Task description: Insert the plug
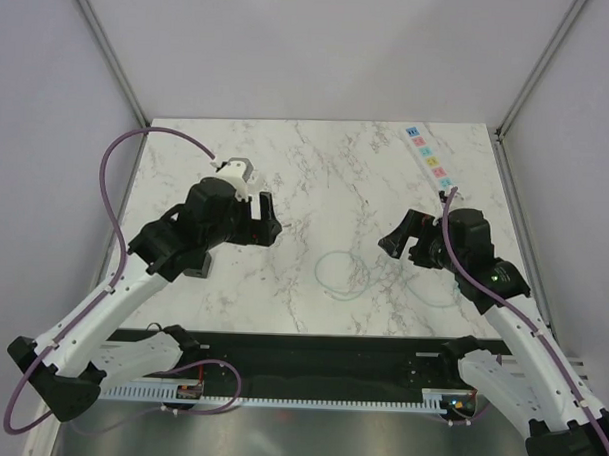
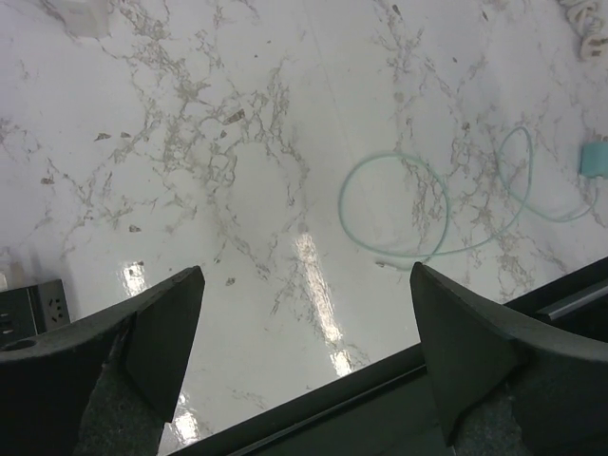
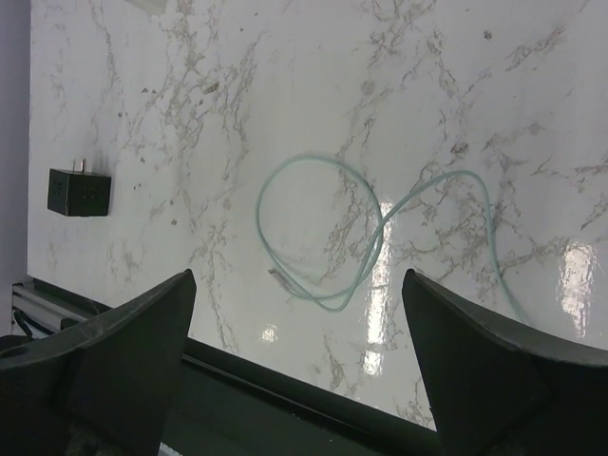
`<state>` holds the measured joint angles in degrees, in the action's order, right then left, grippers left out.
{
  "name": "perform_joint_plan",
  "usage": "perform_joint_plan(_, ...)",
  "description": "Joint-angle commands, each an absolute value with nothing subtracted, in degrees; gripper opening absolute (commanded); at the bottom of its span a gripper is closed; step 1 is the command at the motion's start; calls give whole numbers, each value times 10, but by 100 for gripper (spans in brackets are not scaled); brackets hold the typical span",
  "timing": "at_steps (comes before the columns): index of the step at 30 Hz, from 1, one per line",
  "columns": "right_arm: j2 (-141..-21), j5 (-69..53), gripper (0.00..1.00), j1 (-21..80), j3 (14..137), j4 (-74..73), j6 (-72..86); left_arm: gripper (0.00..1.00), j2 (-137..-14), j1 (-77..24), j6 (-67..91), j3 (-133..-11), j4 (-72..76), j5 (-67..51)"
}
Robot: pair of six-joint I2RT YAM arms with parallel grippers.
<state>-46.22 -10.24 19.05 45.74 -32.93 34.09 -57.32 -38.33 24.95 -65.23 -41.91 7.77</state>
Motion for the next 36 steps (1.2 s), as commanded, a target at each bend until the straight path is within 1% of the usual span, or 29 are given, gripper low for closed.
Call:
perform_joint_plan(1,-451,-101,98,190,440,-300,353,97,-584,-381,207,-661,-406,107)
perform_joint_plan(3,-455,-122,98,190,430,-284,359,97,-624,-356,191,-669,-394,106)
perform_joint_plan(4,-458,-135,98,190,426,-260,361,96,-644,-341,193,-678,-394,104)
perform_joint_plan(5,-461,-154,98,190,418,-245,363,95,-690,-312,194,-687,-394,96)
perform_joint_plan(7,-462,-205,98,190,408,-200,367,91,-737,-292,194,-726,-395,90)
perform_joint_plan(9,-466,-204,98,190,404,-189,366,91,-806,-274,180,-780,-394,95)
perform_joint_plan(11,-477,-179,98,190,415,-191,361,88,-851,-266,161,-822,-395,107)
perform_joint_plan(12,-483,-176,98,190,421,-193,353,87,-900,-265,155,-865,-395,114)
perform_joint_plan(13,-494,-178,98,192,426,-196,350,86,-923,-264,149,-888,-394,120)
perform_joint_plan(15,-504,-183,98,202,439,-197,345,83,-971,-251,135,-951,-395,118)
perform_joint_plan(16,-511,-183,98,205,439,-195,351,82,-1017,-238,132,-968,-396,114)
perform_joint_plan(18,-515,-171,98,211,437,-189,364,80,-1057,-222,125,-1014,-402,100)
perform_joint_plan(19,-518,-168,98,212,436,-186,375,80,-1097,-215,121,-1028,-404,99)
perform_joint_plan(23,-513,-166,98,216,446,-182,367,78,-1176,-188,103,-1092,-415,116)
perform_joint_plan(26,-515,-160,98,220,460,-184,374,77,-1217,-174,102,-1116,-417,117)
perform_joint_plan(31,-532,-166,98,237,465,-180,381,73,-1270,-169,87,-1153,-416,109)
perform_joint_plan(34,-533,-170,98,238,467,-182,370,67,-1301,-166,77,-1171,-417,95)
perform_joint_plan(35,-532,-173,98,237,468,-183,368,60,-1308,-164,74,-1176,-417,81)
perform_joint_plan(36,-531,-175,98,238,468,-182,371,56,-1315,-163,74,-1177,-418,77)
